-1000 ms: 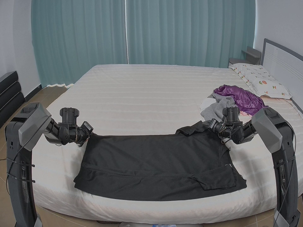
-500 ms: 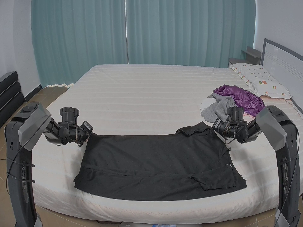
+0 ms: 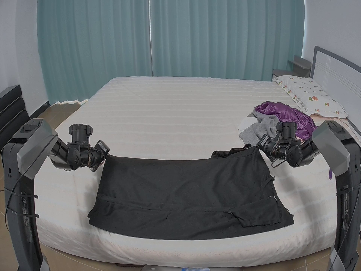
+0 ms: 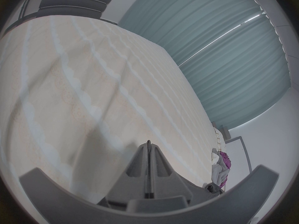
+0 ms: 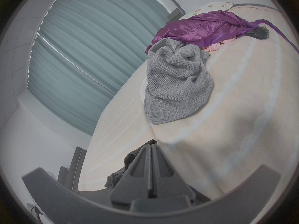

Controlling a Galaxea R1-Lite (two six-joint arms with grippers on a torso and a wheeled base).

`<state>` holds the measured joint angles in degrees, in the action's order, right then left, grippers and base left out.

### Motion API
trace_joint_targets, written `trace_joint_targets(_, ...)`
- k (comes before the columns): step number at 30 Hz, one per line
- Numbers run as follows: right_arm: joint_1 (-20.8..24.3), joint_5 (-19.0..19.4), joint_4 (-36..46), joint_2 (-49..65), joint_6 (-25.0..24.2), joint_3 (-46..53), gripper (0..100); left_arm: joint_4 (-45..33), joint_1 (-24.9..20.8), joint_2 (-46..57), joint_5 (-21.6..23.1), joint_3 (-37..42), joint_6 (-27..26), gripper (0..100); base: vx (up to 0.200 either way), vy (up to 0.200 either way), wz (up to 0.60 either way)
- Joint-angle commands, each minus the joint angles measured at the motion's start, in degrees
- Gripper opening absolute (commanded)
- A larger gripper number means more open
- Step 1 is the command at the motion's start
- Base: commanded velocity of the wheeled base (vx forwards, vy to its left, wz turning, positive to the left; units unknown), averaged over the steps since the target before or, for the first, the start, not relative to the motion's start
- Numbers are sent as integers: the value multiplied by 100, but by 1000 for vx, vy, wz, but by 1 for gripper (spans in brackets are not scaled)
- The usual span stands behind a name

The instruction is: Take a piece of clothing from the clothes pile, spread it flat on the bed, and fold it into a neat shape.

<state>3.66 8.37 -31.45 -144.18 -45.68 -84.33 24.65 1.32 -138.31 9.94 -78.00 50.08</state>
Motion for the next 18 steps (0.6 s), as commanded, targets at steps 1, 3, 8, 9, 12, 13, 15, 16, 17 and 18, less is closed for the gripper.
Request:
trace_joint_targets(1, 21, 6, -230, 206, -82, 339, 0, -4, 27, 164, 0, 12, 11, 0, 0, 0, 0)
trace_joint_targets(3, 12, 6, -537, 303, -152, 409, 0, -4, 44, 217, 0, 56, 11, 0, 0, 0, 0)
trace_joint_targets(8, 12, 6, -801, 461, -240, 734, 0, 5, 44, 331, -9, 153, 11, 0, 0, 0, 0)
trace_joint_targets(9, 12, 15, -845, 505, -266, 761, 0, 5, 53, 358, -18, 162, 11, 0, 0, 0, 0)
trace_joint_targets(12, 12, 15, -880, 557, -240, 954, 0, 5, 44, 402, -9, 215, 11, 0, 0, 0, 0)
trace_joint_targets(13, 12, 24, -968, 566, -266, 963, 0, 5, 44, 411, -18, 223, 11, 0, 0, 0, 0)
trace_joint_targets(15, 3, 41, -1003, 593, -293, 980, 0, 5, 44, 419, -9, 223, 11, 0, 0, 0, 0)
trace_joint_targets(16, 3, 50, -1012, 593, -293, 1033, 0, 5, 44, 437, -9, 223, 11, 0, 0, 0, 0)
trace_joint_targets(17, -5, 50, -1021, 593, -293, 1033, 0, 5, 44, 437, -9, 223, 11, 0, 0, 0, 0)
trace_joint_targets(18, -14, 59, -1021, 610, -301, 1024, 0, 5, 44, 437, -9, 232, 2, 0, 0, 0, 0)
